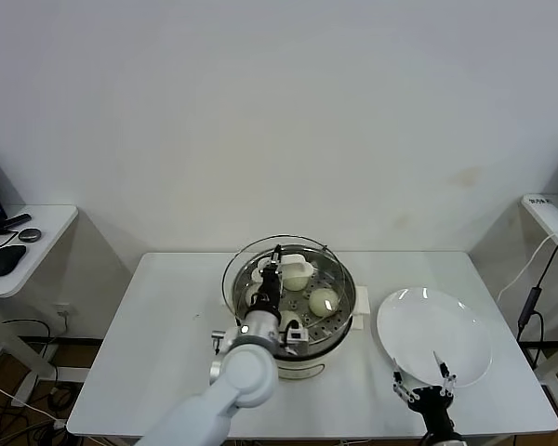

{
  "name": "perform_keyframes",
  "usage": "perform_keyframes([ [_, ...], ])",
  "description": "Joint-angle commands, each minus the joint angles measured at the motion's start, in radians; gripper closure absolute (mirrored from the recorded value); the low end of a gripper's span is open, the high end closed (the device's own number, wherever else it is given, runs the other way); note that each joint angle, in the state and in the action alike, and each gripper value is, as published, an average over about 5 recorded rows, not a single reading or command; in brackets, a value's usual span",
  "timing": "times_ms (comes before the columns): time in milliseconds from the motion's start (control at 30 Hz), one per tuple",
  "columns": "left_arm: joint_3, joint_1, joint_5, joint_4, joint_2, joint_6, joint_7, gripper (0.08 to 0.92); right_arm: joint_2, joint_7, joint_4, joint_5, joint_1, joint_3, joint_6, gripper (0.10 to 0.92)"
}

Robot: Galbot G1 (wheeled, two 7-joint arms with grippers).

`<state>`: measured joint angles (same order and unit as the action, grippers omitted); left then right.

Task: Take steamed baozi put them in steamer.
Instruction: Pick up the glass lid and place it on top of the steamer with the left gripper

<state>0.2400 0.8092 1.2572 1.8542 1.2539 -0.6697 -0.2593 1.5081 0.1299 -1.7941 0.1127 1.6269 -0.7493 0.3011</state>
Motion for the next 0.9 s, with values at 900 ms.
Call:
perform_keyframes([
  [900, 0.038, 0.030, 0.106, -0.070, 0.084, -0.013, -0.022, 0.830, -0.011, 0.010, 0.006, -0.037, 0.003, 0.015, -0.007, 0.203],
])
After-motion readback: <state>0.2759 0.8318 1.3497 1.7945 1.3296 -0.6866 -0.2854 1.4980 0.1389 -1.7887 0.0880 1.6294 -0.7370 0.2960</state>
